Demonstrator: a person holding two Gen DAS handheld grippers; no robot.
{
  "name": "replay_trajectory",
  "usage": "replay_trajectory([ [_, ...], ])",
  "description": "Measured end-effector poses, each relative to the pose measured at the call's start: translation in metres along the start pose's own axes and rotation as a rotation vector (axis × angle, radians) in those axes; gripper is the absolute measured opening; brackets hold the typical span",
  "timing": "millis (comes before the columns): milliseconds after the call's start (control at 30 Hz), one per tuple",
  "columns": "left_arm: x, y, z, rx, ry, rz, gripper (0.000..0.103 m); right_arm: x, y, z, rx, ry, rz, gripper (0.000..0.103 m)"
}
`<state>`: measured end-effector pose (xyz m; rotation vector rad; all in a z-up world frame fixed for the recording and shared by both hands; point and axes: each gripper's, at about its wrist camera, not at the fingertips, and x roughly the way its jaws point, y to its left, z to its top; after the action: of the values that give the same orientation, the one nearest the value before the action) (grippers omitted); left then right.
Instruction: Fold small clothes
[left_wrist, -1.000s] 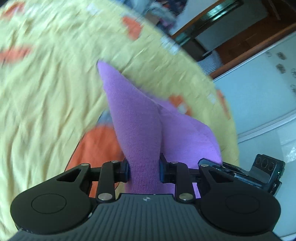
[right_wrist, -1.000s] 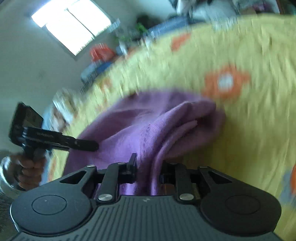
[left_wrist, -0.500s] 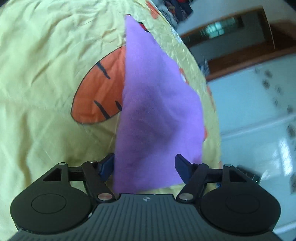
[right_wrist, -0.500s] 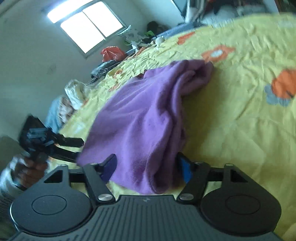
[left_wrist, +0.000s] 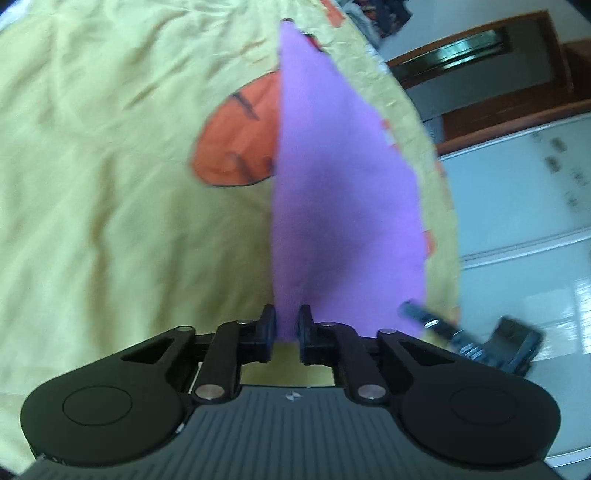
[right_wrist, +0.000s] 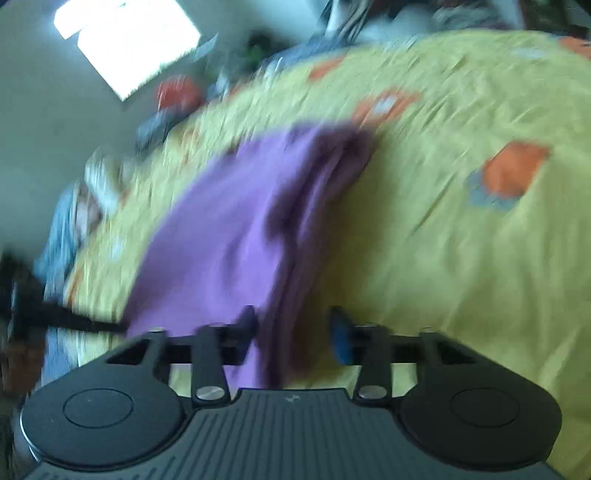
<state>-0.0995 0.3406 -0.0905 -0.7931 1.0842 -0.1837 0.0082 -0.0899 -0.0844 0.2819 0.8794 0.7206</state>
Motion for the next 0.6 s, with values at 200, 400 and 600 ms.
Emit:
replay_trajectory([
  [200,-0.013,-0.056,0.051,0.269,-0.195,0.078,0.046,0.022,-0.037,0.065,0.260,-0.152,0.140,0.046],
  [400,0.054,-0.096,0.119,0.355,-0.222,0.110,0.061,0.084,-0.063,0.109,0.395,-0.071,0.107,0.046],
  [600,0.095,-0.096,0.141,0.394,-0.205,0.154,0.074,0.099,-0.044,0.125,0.250,-0.082,0.144,0.003],
])
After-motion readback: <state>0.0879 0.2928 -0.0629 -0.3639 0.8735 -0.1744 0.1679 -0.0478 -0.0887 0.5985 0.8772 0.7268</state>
